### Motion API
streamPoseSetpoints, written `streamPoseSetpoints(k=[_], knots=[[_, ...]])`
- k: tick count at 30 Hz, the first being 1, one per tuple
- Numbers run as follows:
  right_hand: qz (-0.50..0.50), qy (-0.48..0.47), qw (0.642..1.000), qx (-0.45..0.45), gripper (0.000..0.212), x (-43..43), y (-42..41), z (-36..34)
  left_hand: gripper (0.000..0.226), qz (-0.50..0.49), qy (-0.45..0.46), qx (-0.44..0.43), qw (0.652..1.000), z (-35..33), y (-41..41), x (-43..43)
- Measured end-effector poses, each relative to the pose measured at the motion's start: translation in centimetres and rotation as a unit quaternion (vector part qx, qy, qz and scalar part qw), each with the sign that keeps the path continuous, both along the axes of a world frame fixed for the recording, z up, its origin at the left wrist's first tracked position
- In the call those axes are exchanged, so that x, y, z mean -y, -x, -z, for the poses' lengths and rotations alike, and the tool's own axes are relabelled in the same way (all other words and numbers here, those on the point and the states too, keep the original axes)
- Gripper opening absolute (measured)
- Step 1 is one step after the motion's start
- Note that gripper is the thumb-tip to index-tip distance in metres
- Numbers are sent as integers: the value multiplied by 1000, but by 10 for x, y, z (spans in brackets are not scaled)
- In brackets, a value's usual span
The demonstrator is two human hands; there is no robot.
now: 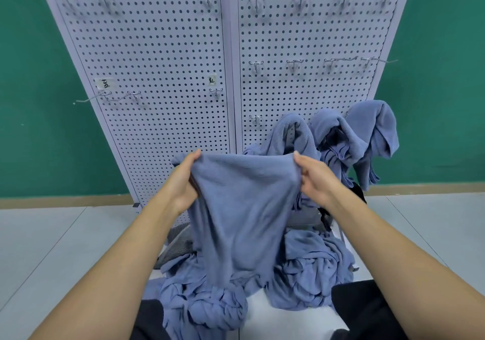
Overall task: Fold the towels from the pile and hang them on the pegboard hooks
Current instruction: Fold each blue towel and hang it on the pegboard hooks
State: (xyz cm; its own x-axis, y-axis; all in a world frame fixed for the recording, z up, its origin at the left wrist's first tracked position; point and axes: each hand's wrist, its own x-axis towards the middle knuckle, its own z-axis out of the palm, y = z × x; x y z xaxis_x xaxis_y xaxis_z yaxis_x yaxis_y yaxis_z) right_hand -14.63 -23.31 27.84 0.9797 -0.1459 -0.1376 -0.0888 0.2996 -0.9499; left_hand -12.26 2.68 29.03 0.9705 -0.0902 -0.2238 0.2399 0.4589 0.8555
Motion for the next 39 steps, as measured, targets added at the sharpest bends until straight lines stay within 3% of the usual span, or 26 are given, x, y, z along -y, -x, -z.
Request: streamPoseSetpoints(k=[3,6,9,17,22,25,32,34,39], knots=[[35,1,999,-10,23,15,1,-2,25,-44,-107,-10,993,6,-6,-17],[45,-14,999,-12,22,25,1,-3,46,-70,-119,-23,990,10,-6,-26],[52,-25,998,-3,18,32,2,-5,19,-70,-131,-27,989,10,-4,-28],[-57,25,998,33,17,44,0,0,10,-35,-114,-44,992,9,-4,-28],[-13,186,982,6,20,43,-6,7,15,-18,-105,-42,993,10,-5,-32],[32,319,947,-17,24,42,-8,10,12,-14,-120,-38,992,11,-5,-32],[124,517,847,-8,14,49,-10,15,10,-23,-139,-23,990,13,-4,-33],[129,501,856,4,11,50,-10,15,12,-31,-138,-18,990,13,-4,-33],[148,356,923,2,17,50,-6,15,9,-67,-149,-3,987,15,-3,-35]])
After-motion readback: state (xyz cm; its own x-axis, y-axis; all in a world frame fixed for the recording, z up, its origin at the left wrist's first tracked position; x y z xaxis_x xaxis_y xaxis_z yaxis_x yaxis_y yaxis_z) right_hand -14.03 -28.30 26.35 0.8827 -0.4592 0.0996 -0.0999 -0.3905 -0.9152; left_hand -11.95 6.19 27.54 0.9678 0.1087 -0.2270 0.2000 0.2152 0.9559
